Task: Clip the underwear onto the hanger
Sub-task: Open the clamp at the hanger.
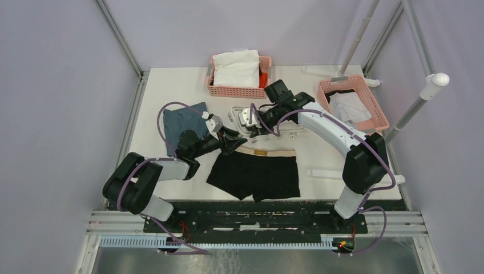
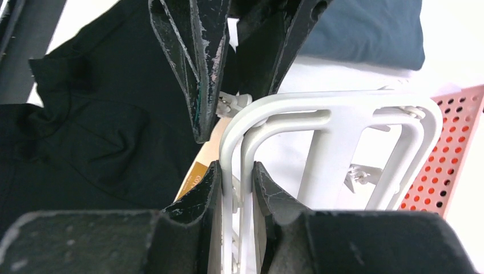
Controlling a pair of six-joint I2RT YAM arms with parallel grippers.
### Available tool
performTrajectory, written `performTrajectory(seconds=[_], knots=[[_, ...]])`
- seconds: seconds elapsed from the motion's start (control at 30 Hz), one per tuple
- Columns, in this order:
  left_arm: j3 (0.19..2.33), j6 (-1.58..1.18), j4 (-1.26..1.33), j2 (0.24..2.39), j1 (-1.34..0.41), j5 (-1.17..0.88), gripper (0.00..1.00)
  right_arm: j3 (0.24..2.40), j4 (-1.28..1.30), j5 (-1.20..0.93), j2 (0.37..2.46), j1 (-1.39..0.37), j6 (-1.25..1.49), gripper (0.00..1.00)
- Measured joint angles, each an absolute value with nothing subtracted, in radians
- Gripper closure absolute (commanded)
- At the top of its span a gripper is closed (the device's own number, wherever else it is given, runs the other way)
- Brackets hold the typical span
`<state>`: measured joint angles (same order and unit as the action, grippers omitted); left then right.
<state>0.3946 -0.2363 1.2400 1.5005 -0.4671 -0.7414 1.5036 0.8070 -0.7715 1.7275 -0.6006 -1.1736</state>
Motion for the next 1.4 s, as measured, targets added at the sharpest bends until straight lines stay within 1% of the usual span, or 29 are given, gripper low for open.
performTrajectory(seconds=[0.23, 0.47, 0.6, 0.73, 0.87, 1.0, 1.1, 1.3, 1.4], knots=[[0.418, -0.232, 1.047, 1.429, -0.485, -0.540, 0.97, 1.483, 0.715, -0.700, 1.728, -0.601, -1.044, 0.97], [0.463, -0.238, 0.927, 1.422, -0.495, -0.411, 0.97, 1.458, 0.620, -0.637, 1.733, -0.607, -0.939, 0.86], [0.467, -0.258, 0.902, 1.422, -0.497, -0.358, 0.97, 1.434, 0.552, -0.619, 1.736, -0.609, -0.886, 0.80], [0.466, -0.304, 0.866, 1.410, -0.508, -0.266, 0.97, 1.401, 0.476, -0.617, 1.736, -0.609, -0.836, 0.77], [0.466, -0.341, 0.825, 1.389, -0.514, -0.187, 0.97, 1.380, 0.425, -0.623, 1.736, -0.610, -0.794, 0.67], [0.466, -0.366, 0.798, 1.386, -0.515, -0.134, 0.97, 1.351, 0.365, -0.628, 1.732, -0.611, -0.752, 0.62], [0.466, -0.375, 0.746, 1.388, -0.515, -0.105, 0.97, 1.326, 0.312, -0.626, 1.711, -0.611, -0.721, 0.56], [0.466, -0.377, 0.700, 1.392, -0.525, -0.082, 0.97, 1.277, 0.212, -0.598, 1.655, -0.611, -0.651, 0.51], [0.466, -0.377, 0.682, 1.394, -0.533, -0.080, 0.97, 1.224, 0.146, -0.569, 1.615, -0.611, -0.558, 0.51]])
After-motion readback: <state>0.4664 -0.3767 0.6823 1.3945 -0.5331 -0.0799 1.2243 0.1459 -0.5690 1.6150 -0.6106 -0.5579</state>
